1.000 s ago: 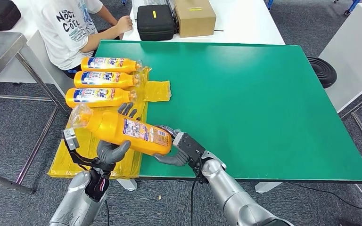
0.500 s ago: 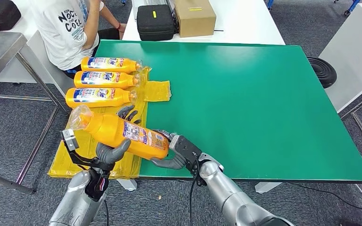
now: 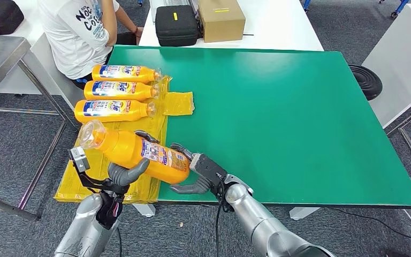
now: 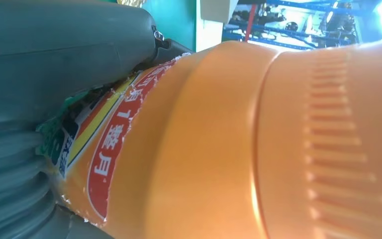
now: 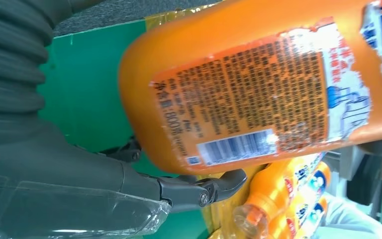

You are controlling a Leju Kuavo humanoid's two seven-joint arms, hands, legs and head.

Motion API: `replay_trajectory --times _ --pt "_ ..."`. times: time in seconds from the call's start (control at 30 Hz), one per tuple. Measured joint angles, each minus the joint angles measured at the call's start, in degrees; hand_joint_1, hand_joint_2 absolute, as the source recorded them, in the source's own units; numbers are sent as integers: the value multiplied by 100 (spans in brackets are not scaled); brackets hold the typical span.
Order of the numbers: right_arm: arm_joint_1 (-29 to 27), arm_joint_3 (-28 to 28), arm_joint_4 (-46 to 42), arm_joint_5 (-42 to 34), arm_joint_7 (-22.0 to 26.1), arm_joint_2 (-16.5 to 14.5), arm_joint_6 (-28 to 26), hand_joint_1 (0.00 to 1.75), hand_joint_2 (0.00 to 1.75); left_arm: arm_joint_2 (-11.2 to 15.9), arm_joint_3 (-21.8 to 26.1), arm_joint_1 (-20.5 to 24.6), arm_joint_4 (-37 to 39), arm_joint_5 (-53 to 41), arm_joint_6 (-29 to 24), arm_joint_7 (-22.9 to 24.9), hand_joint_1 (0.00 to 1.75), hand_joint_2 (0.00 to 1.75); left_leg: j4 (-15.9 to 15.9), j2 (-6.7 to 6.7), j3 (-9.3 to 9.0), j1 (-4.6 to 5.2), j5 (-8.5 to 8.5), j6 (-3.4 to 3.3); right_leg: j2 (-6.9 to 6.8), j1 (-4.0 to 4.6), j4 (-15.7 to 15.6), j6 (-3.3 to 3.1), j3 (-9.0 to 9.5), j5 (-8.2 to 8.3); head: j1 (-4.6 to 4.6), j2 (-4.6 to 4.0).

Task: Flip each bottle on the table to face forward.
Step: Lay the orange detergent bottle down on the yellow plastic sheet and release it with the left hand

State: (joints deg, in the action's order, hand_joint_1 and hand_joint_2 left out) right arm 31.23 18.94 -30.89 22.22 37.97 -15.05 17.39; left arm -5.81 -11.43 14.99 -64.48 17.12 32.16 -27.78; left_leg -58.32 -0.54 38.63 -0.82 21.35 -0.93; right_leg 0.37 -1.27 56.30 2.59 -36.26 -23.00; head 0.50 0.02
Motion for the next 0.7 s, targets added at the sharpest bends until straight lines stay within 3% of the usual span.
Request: replay_trajectory --times 0.27,0.4,0.57,0.7 --pt "9 -53 16 -11 -11 29 -94 0 0 157 72 -1 -221 -328 -358 -13 175 175 0 0 0 0 0 0 0 0 0 0 0 0 0 0" --pt "-15 -114 -26 -16 7 68 -211 0 0 276 174 22 -372 -828 -833 -30 175 175 0 1 -1 0 0 0 1 0 0 0 -2 0 -1 0" --pt "-214 -271 -409 -28 0 237 -341 0 0 749 368 297 -593 -2727 -1865 142 175 175 0 0 -1 -6 -3 2 -1 5 0 -1 -3 0 -2 0" --pt "-477 -486 -876 -83 -64 385 -345 0 0 1273 390 700 -572 -3975 -2146 370 175 175 0 4 -2 -9 -5 4 1 8 1 -3 -5 2 -1 0"
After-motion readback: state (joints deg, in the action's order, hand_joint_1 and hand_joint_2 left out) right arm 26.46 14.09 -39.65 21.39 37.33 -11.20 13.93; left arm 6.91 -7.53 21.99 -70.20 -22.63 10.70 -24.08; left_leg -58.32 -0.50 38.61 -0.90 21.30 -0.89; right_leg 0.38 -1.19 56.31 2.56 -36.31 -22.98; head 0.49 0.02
